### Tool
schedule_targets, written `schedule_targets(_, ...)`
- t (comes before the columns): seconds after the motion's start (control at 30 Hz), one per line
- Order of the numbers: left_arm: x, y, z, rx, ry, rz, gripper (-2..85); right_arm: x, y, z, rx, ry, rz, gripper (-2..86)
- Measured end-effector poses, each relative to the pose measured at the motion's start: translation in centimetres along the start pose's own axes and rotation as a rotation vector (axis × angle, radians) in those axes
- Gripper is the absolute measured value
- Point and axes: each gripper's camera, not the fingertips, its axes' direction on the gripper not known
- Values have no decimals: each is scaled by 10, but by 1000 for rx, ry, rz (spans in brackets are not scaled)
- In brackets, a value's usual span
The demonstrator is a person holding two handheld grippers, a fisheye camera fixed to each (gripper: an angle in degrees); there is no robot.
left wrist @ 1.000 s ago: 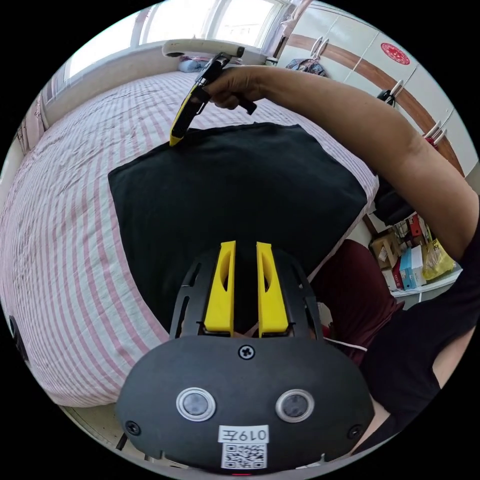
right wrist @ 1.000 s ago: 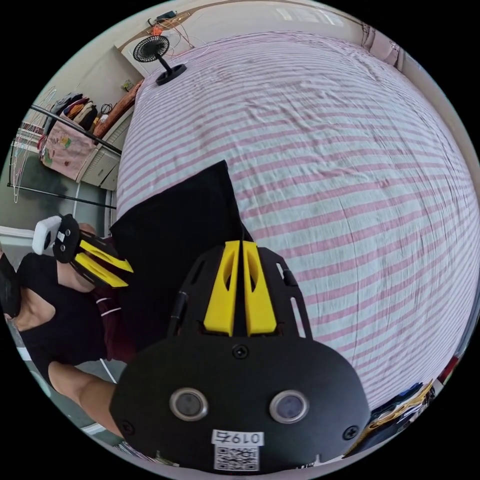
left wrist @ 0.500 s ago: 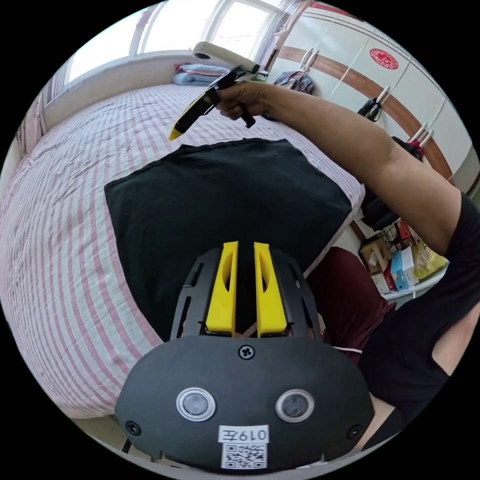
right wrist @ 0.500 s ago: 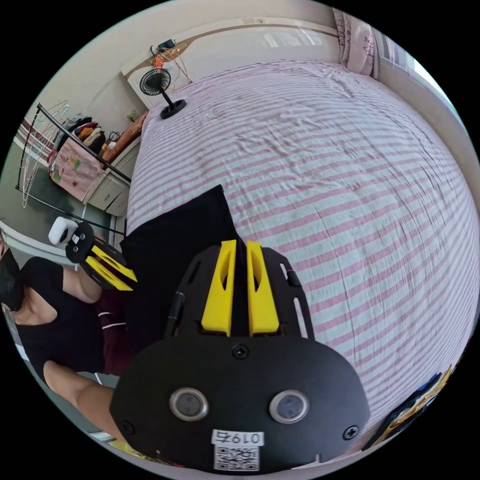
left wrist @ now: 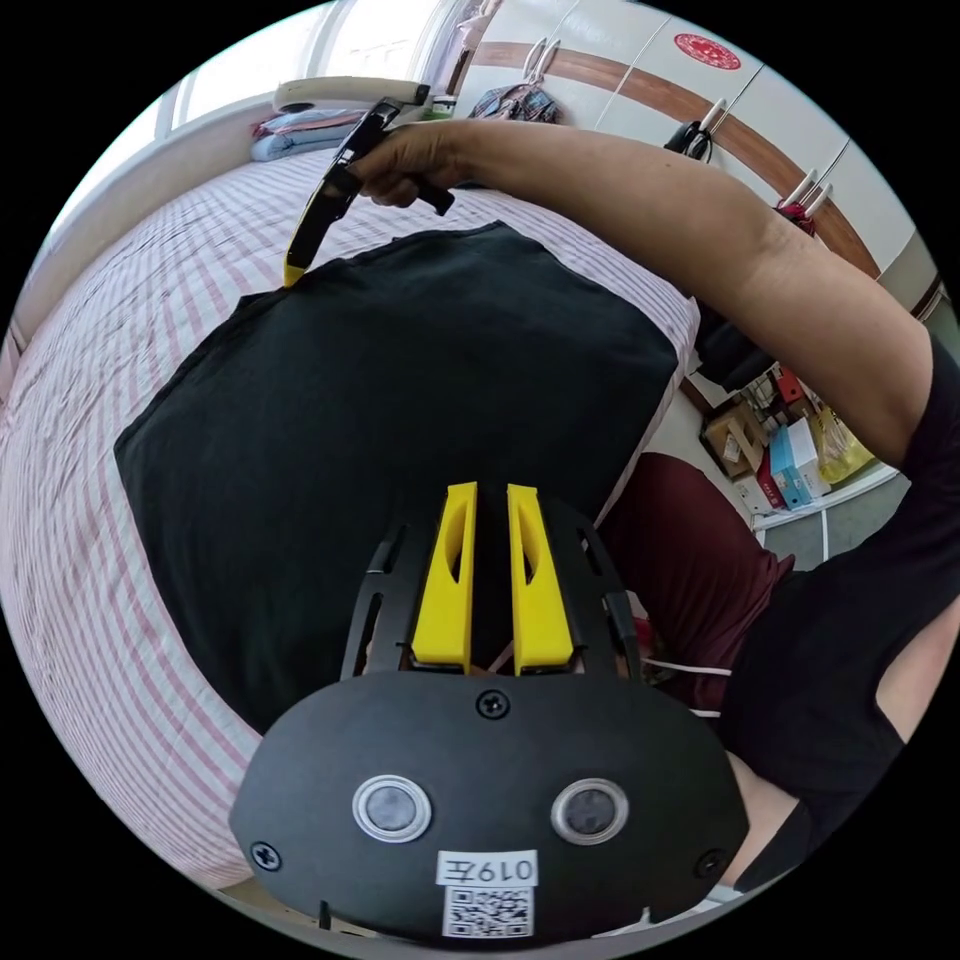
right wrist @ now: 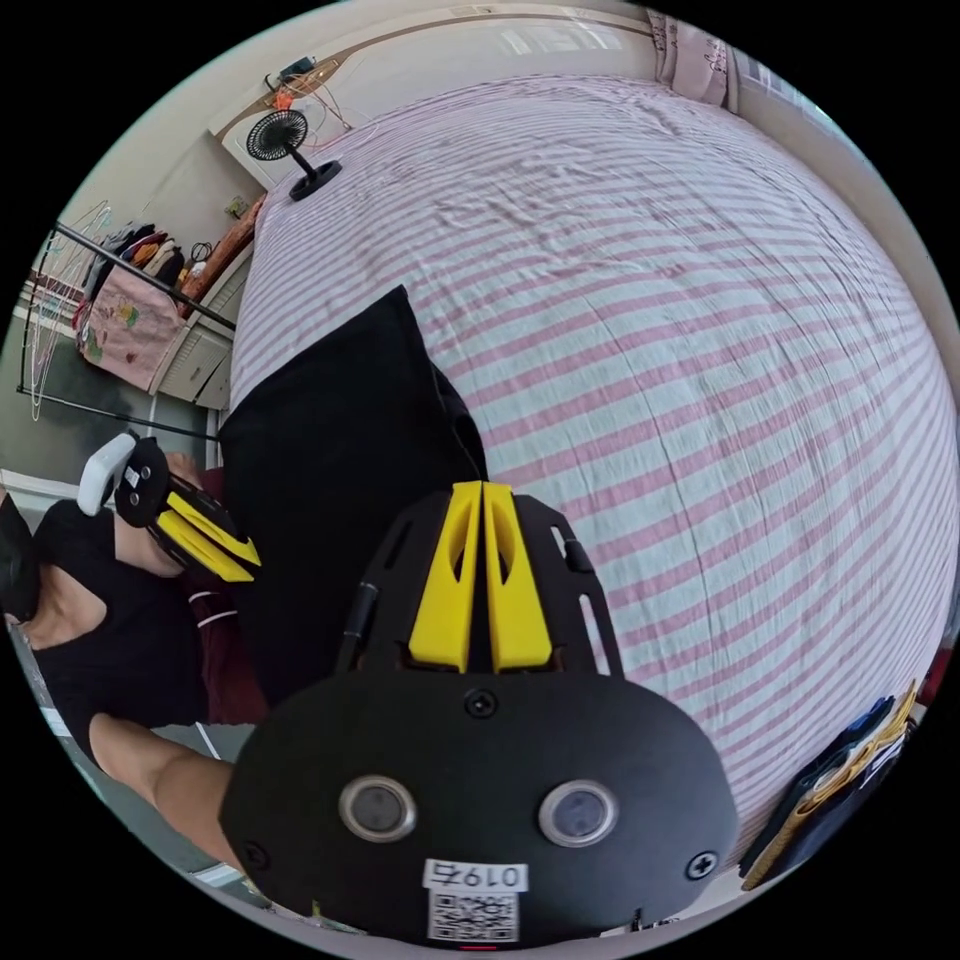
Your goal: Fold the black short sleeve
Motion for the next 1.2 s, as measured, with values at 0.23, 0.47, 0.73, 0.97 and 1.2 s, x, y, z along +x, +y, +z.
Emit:
schedule_targets(0.23,-2,-4,19,1,8,-5,9,-8,29,-14,21,27,-9,1)
schedule_targets(0.47,12,-16,30,62,45,66,7,6,88,-50,8,-51,6,65)
schedule_targets(0.73,24,-38,72,-27,38,110,6,9,130,-59,-24,-26,34,2)
schedule_targets(0.97,24,-40,85,-16,37,111,6,-4,173,-83,32,28,22,45)
schedule_targets(1.2,34,-49,95,31,78,167,6,9,272,-130,77,43,132,64)
